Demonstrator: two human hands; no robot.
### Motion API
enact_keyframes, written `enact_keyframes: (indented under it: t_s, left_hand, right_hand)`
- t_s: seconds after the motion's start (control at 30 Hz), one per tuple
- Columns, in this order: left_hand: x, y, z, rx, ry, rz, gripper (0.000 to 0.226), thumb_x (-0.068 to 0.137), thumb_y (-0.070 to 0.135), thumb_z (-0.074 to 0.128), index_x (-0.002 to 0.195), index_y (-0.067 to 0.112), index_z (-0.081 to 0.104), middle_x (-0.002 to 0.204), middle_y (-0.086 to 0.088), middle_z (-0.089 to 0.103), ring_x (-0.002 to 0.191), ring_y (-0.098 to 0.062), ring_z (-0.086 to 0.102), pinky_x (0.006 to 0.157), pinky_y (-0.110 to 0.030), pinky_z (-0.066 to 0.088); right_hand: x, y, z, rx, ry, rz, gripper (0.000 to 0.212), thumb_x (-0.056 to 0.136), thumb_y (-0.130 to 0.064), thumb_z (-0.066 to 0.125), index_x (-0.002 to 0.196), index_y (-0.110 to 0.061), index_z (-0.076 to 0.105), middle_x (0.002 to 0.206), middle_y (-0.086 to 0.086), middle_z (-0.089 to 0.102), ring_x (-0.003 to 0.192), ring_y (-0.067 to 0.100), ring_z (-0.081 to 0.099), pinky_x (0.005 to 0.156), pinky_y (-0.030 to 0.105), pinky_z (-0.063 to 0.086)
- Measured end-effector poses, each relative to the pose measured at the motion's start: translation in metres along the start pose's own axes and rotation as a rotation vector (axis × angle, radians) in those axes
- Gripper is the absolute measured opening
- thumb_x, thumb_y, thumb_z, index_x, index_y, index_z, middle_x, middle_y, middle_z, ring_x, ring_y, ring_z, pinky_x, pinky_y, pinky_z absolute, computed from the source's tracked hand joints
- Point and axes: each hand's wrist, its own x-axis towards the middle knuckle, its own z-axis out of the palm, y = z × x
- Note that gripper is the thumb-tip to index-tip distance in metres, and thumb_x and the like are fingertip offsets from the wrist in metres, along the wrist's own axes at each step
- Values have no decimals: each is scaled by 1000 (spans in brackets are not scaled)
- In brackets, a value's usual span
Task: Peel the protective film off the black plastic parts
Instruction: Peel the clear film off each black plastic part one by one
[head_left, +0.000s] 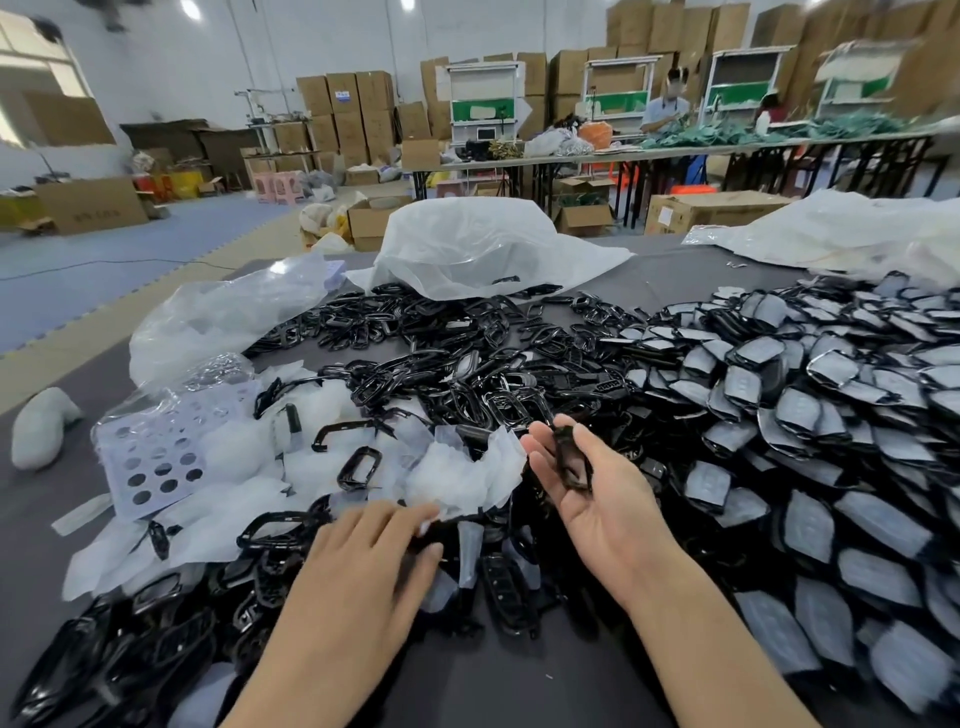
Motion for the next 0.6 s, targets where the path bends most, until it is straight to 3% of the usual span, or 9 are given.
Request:
enact_keyframes:
  t_s: [0.07,0.13,0.27,0.37,0.47,0.53,0.6]
  left_hand:
    - [0,-2,2,12,-13,-10,36,92,47,39,100,26,67,95,14,62,92,-17,62,82,-31,44]
    - [3,2,4,-54,-16,-34,28,94,49,41,96,32,62,95,21,59,94,-7,56,81,-27,45]
    - [10,14,11,-458,53,-239,3,93,44,55,92,41,56,96,21,60,96,1,56,74,-13,43]
    - [26,19,9,-671,139,-372,14,92,46,55,96,34,59,89,17,65,79,-3,59,65,-17,45]
    - [46,21,7,-777,227,-405,22,90,46,49,85,28,61,71,11,64,57,-4,49,54,-11,39]
    - [54,21,9,-840,244,-462,23,96,40,50,81,27,60,70,6,67,59,-10,56,55,-9,42]
    - [57,20,14,-927,236,-515,23,100,35,50,83,23,60,74,-1,72,65,-14,66,60,-17,49]
  right_hand:
    - [1,3,0,-95,-17,-45,22,104,-8,48,111,-1,67,90,14,77,81,21,76,61,23,59]
    - [0,4,-1,-164,-38,-82,21,103,-7,50,107,-4,71,82,9,76,74,15,75,58,19,57]
    - [-2,4,-6,-270,-65,-145,14,95,-9,63,99,-14,76,80,5,75,62,11,69,46,18,50]
    - [-1,2,-8,-280,-72,-164,13,90,-9,69,100,-16,75,80,5,73,57,10,64,43,18,46]
    - [0,1,-10,-328,-74,-168,17,94,-9,66,105,-19,74,75,1,69,55,9,61,47,21,52]
    - [2,2,-11,-380,-95,-158,22,98,-9,60,106,-22,76,71,-2,66,57,8,60,56,25,57]
    - [4,5,-10,-436,-123,-157,32,101,-8,53,99,-26,79,72,-3,67,61,7,61,64,25,58]
